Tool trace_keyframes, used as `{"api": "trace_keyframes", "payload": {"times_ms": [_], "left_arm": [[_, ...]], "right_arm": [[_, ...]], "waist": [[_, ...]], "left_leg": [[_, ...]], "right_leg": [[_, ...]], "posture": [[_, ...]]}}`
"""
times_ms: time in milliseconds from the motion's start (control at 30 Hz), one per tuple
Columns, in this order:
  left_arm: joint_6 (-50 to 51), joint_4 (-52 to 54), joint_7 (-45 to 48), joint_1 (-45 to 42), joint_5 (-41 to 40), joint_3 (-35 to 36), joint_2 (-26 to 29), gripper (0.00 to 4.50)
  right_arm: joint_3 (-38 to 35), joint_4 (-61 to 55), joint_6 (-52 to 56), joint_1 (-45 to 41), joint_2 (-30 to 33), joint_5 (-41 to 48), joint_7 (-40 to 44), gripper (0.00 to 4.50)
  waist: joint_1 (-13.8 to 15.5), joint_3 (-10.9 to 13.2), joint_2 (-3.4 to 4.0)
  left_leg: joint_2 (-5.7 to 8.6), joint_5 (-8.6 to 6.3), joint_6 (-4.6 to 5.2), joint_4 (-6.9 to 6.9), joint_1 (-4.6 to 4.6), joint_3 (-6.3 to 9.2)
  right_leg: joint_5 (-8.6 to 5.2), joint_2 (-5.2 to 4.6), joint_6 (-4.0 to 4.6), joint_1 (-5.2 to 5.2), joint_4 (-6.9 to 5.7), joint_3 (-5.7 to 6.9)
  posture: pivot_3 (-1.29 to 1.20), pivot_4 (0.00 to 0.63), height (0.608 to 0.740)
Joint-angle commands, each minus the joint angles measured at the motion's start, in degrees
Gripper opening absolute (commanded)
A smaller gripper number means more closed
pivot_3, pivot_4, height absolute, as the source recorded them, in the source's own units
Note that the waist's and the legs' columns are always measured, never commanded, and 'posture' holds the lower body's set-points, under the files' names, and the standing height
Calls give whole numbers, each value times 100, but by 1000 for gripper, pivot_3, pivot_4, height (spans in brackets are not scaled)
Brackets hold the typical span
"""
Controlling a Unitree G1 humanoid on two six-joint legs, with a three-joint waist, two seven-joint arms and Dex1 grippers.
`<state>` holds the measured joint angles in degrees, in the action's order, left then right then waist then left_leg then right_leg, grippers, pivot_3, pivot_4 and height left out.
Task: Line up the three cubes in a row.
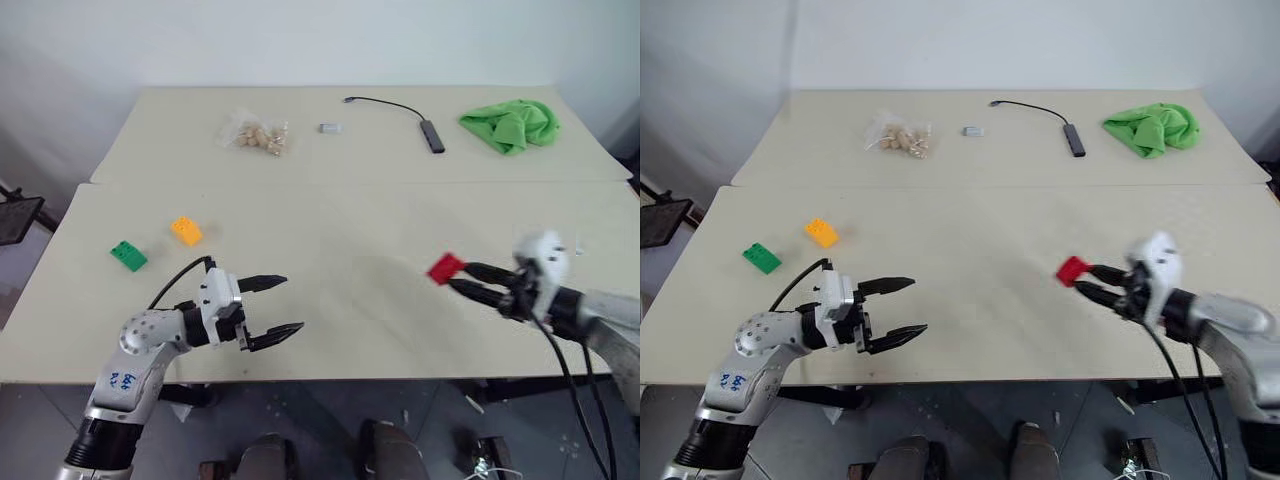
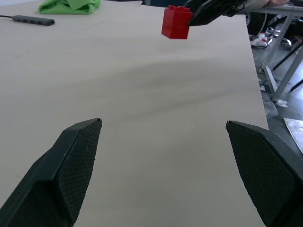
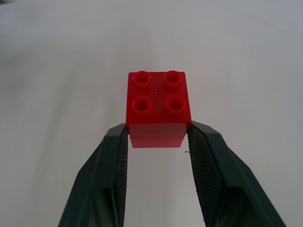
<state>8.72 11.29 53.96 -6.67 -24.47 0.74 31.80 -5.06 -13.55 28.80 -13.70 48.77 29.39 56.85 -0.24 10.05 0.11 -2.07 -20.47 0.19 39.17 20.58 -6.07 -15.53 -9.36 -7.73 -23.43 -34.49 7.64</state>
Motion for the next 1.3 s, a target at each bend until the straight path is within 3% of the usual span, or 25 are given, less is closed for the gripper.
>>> {"api": "trace_keyframes", "payload": {"times_ms": [33,233,500,700,800,833,967,1100,1300], "left_arm": [[-39,368,-101,242,35,196,133,4500],[54,756,-372,684,-7,472,243,4500],[63,1107,-672,1152,-12,740,226,4500],[15,1077,-924,1357,-54,1036,140,4500],[-197,927,-1405,1802,-258,1867,-219,4500],[-308,845,-1665,1991,-339,2273,-430,4500],[-602,743,-2574,2393,-541,3291,-1188,4500],[-878,454,-3634,2602,-599,4209,-1903,4500],[-909,-77,-3729,2519,-725,4361,-1909,4500]], "right_arm": [[1239,660,-682,-1088,-252,-705,997,1453],[2254,2654,-1781,-2663,-1097,-1673,1647,1453],[2335,3869,-2623,-3174,-1573,-2196,1780,1453],[2151,3809,-2606,-3139,-1638,-2067,1901,3399],[1537,3392,-2758,-2870,-1520,-1507,1952,4353],[1246,3125,-2727,-2649,-1457,-1198,2006,4473],[523,2217,-2285,-1782,-1316,-325,2081,4473],[-129,1857,-2531,-1124,-1771,80,1392,4473],[-210,1970,-3418,-592,-2185,34,1544,4473]], "waist": [[-3,4,-7],[16,6,-12],[-23,6,-12],[-20,6,-11],[-18,6,-12],[-15,6,-12],[13,7,-13],[17,0,-28],[24,-1,-30]], "left_leg": [[0,0,0,1,1,-2],[2,0,0,6,14,4],[-1,0,-2,7,21,6],[-2,0,-4,8,17,5],[-4,-2,-6,4,19,5],[-7,-5,-8,3,20,7],[-11,-11,-8,4,27,19],[-10,-12,-6,13,27,18],[-9,-14,-4,14,27,15]], "right_leg": [[0,0,0,1,1,2],[2,-2,-3,-2,4,12],[3,-2,-6,-7,4,21],[3,-2,-6,-7,-2,19],[3,-2,-6,-11,-1,21],[4,-2,-6,-11,1,24],[5,-1,-8,-8,7,44],[5,-2,-8,2,15,43],[5,-2,-7,-1,11,41]], "posture": [[0,150,740],[0,150,740],[0,150,740],[0,150,740],[0,150,740],[0,150,740],[0,150,740],[0,150,740],[0,150,740]]}}
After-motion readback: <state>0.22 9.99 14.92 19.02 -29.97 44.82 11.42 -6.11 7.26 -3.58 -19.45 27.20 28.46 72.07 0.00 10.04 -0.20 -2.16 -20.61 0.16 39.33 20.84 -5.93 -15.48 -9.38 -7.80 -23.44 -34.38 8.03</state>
